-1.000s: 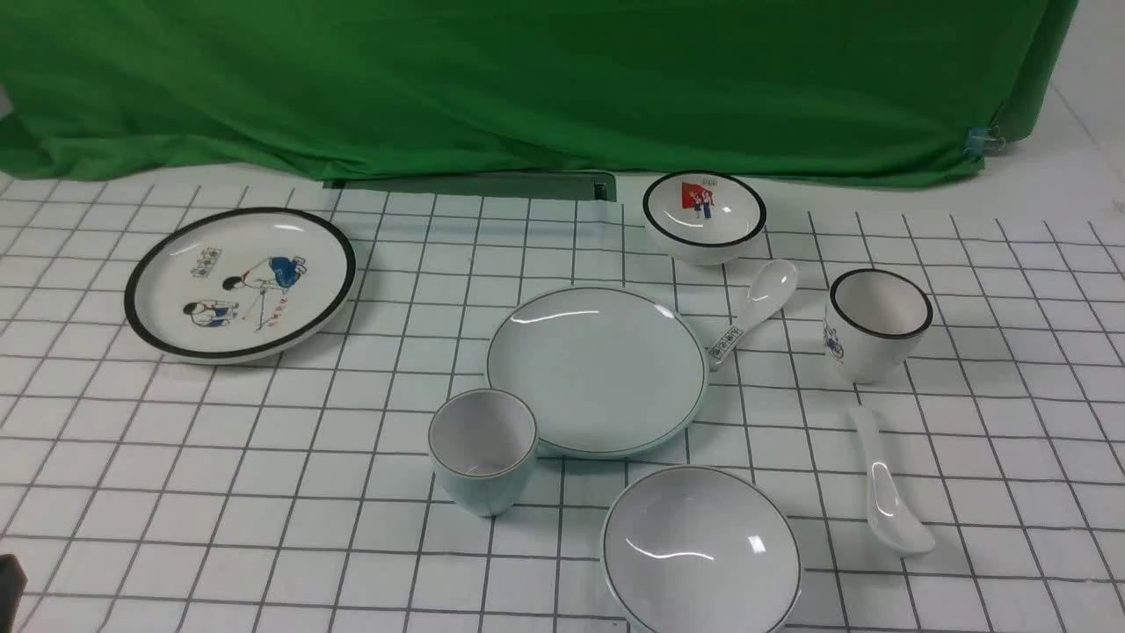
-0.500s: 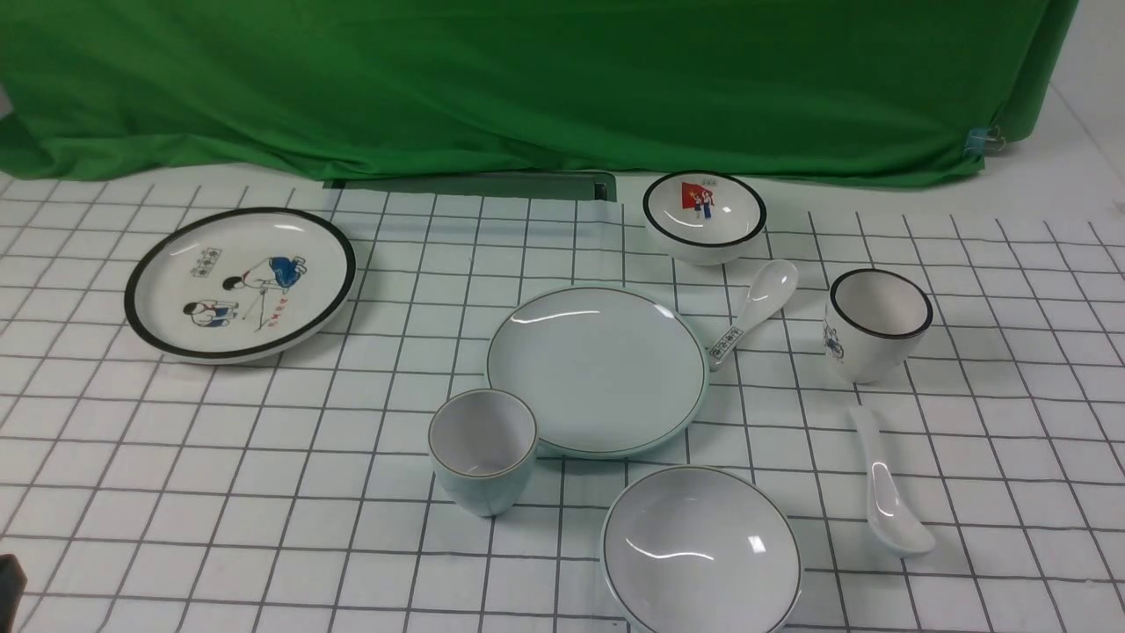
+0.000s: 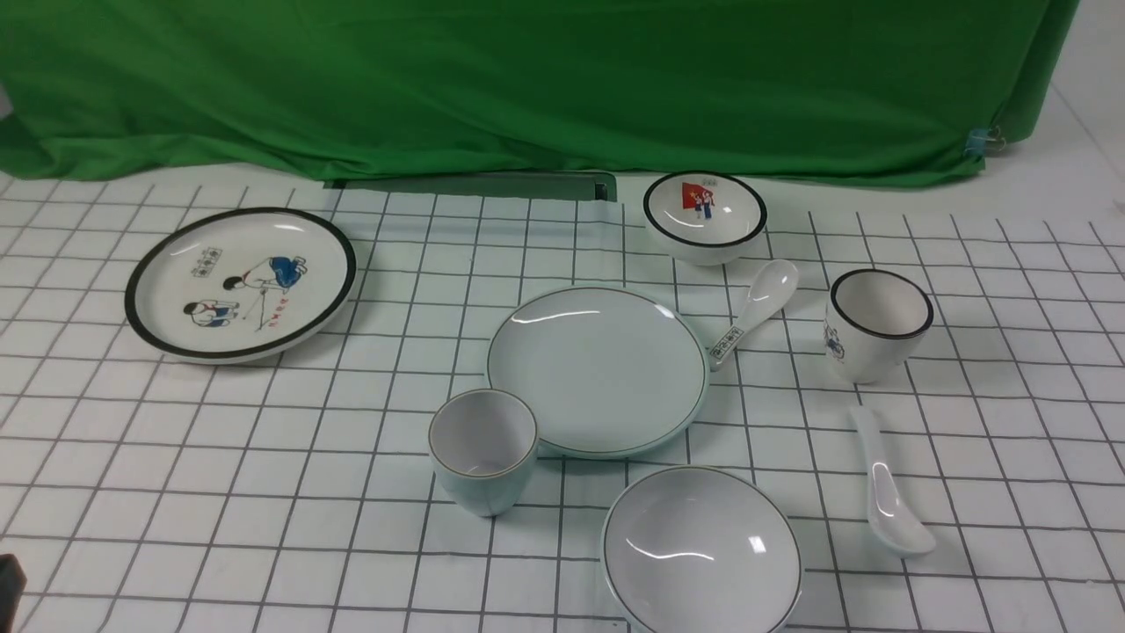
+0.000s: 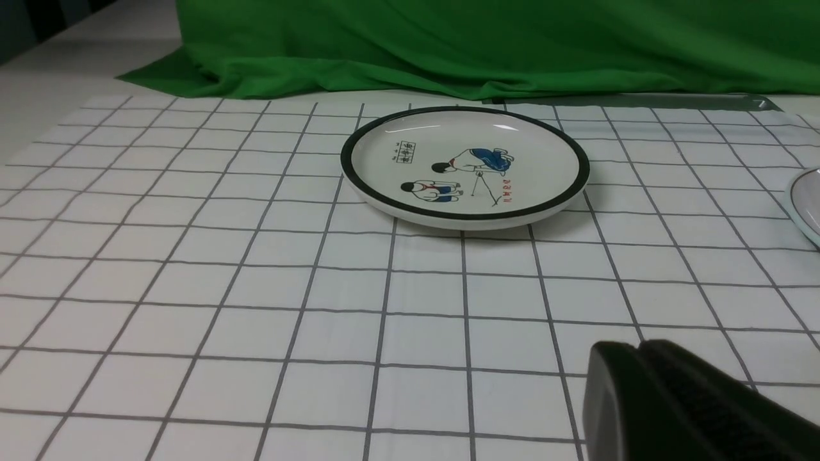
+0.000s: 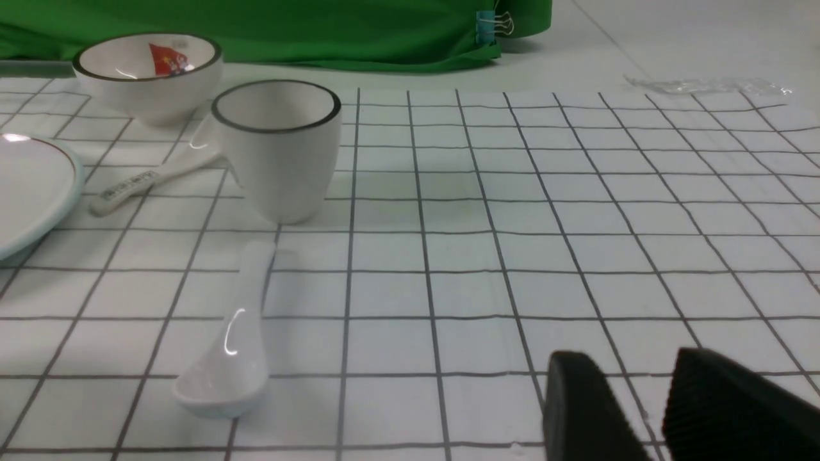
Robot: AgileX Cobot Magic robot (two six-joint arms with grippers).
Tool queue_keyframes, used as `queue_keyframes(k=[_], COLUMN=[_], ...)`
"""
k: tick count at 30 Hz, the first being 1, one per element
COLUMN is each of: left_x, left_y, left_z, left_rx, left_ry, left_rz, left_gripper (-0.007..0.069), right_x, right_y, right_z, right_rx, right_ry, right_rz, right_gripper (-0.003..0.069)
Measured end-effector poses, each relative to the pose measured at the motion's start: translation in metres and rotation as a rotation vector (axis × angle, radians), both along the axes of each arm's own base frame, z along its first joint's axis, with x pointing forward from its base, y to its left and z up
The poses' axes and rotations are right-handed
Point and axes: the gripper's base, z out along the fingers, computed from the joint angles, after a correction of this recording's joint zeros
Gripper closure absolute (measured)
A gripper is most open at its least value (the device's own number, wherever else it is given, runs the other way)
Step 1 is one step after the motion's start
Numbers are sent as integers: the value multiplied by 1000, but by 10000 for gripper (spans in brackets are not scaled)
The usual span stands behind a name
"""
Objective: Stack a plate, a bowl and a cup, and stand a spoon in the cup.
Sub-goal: Use the right arm to grab a blue rice bowl
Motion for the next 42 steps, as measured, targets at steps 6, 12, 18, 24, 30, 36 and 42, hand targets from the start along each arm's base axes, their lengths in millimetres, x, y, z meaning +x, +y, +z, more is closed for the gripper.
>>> queue_keyframes(k=[6,12,18,24,30,36,42], left_x=[0,0,0,1,1,1,1], left_y=[0,0,0,0,-2,-4,-3], left_z=[0,0,0,8,15,16,16], left_rx=[0,0,5,-7,-578,-1138,-1124], left_ry=[0,0,-1,-94,-193,-216,-223], left_rz=[0,0,0,2,16,34,35], left_gripper=[653,653,653,653,653,653,653], right_x=[0,0,0,0,0,1,1], right_y=[0,0,0,0,4,9,8], right_z=[0,0,0,0,0,1,1], right_rx=[0,0,0,0,371,1115,1074], right_ry=[0,-1,-1,-1,-26,-57,-59], right_rz=[0,0,0,0,-43,-164,-166], right_gripper=[416,416,416,416,416,416,416])
